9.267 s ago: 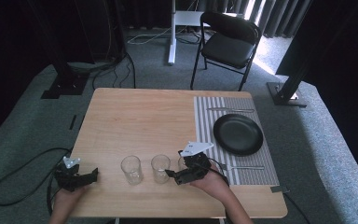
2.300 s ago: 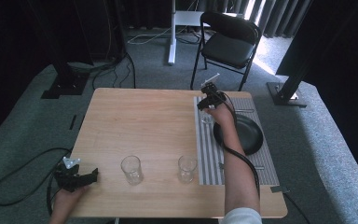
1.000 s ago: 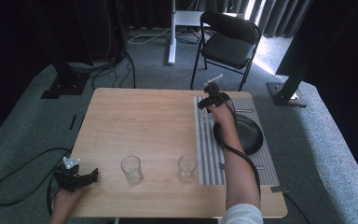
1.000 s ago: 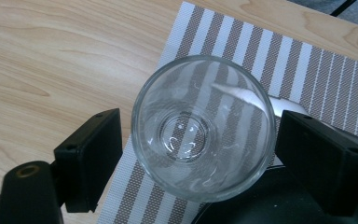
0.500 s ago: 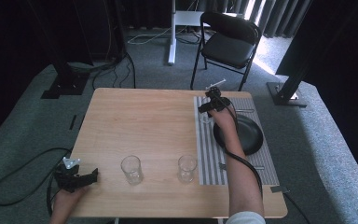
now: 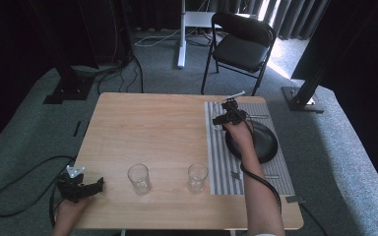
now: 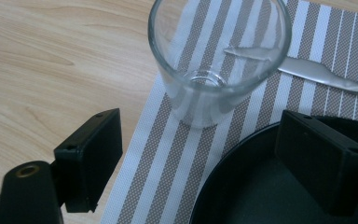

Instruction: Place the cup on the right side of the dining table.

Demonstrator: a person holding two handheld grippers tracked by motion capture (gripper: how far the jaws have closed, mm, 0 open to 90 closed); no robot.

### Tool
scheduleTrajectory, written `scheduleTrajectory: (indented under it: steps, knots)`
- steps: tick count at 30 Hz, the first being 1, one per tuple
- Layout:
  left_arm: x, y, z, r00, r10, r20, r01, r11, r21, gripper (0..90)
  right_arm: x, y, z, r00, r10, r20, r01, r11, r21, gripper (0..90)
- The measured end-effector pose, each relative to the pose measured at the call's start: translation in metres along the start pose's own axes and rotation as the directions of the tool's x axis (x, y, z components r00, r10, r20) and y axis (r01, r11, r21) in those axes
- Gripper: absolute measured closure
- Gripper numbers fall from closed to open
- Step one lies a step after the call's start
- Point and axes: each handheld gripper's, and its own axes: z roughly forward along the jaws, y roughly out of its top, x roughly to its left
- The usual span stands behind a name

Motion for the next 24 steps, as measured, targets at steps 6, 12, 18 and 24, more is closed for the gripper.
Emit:
scheduleTrajectory:
  steps: [6,12,18,24]
  knots:
    - [0.000,0.000,0.000,1.0000,0.000,0.000,0.000,1.0000,0.000,1.9,-0.002,-0.011,-0.005,0.9997,0.015,-0.017,-0.015,1.000,-0.018,14.5]
    - [0.000,0.000,0.000,1.0000,0.000,0.000,0.000,1.0000,0.000,1.9,0.000,-0.021,-0.007,0.9995,0.010,-0.030,-0.011,1.000,-0.018,14.5]
    - [0.000,0.000,0.000,1.0000,0.000,0.000,0.000,1.0000,0.000,1.9,-0.001,-0.032,-0.012,0.9985,0.027,-0.047,-0.029,0.999,-0.046,14.5]
    - [0.000,0.000,0.000,1.0000,0.000,0.000,0.000,1.0000,0.000,1.9,-0.001,-0.045,-0.015,0.9986,0.026,-0.047,-0.029,0.998,-0.052,14.5]
